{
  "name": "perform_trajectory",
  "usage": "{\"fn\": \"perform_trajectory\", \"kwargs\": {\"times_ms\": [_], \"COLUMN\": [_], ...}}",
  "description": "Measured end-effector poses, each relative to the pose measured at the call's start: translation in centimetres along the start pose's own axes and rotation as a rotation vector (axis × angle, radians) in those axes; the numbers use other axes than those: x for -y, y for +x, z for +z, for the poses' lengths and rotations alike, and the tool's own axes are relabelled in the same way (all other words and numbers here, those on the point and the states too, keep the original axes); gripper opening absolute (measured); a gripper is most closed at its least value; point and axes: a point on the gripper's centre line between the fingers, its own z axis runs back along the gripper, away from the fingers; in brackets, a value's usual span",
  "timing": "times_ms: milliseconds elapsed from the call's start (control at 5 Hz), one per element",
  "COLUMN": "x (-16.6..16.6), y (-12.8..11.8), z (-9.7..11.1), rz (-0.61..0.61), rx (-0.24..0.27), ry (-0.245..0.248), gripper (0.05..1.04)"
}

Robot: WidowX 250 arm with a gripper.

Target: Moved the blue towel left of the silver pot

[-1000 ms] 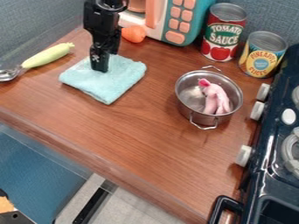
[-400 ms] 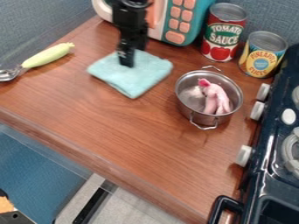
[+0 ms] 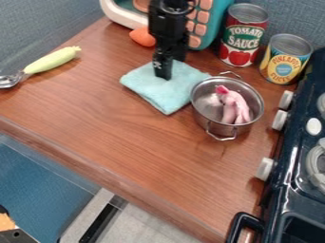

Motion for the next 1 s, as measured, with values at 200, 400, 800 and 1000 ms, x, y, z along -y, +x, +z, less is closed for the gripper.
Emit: {"fn": "perform_trajectory", "kwargs": {"times_ms": [200,400,800,1000], "x": [0.7,0.7,0.2,-0.3], "y": [-0.9,-0.9,-1.3,-0.8], "z": [-0.1,-0.1,3.6,6.5], "rz": [-0.022,-0.015,0.008,0.042], "rx": [-0.005,0.004,0.049,0.076], "ry": [0.003,0.007,-0.043,-0.098], "gripper": [0.998,0.998,0.999,0.999]}}
